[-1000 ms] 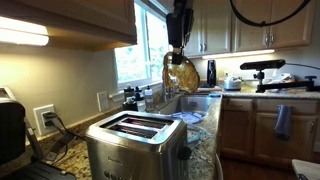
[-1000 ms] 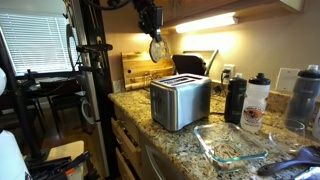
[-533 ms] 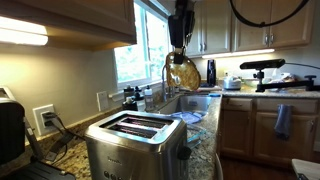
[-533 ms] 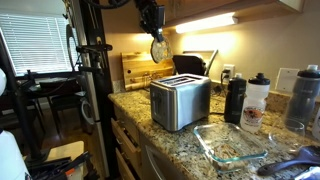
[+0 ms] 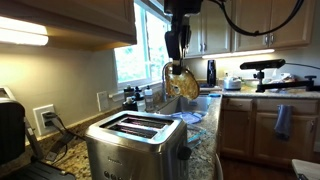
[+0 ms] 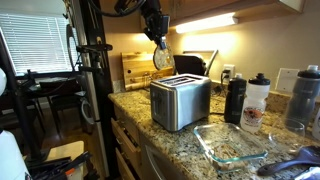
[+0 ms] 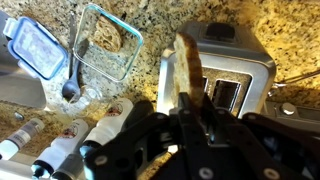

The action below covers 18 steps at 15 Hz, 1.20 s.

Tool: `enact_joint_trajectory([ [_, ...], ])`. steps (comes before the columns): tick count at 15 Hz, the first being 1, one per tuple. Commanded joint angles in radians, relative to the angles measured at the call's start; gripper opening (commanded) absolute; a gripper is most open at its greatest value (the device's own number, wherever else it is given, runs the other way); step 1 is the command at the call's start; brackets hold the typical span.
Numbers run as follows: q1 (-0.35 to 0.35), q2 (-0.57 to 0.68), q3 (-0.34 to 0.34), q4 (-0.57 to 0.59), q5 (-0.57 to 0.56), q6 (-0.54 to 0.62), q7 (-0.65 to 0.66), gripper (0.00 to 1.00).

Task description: Put one slice of bread in the bread toaster

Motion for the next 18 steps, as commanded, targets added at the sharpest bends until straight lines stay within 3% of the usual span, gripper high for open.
enact_joint_trajectory([
  [1, 0.002, 0.03, -0.006, 0.02, 0.001, 0.011, -0.009, 0.07],
  [18, 0.007, 0.147, 0.002, 0.097, -0.013, 0.05, 0.005, 0.07],
])
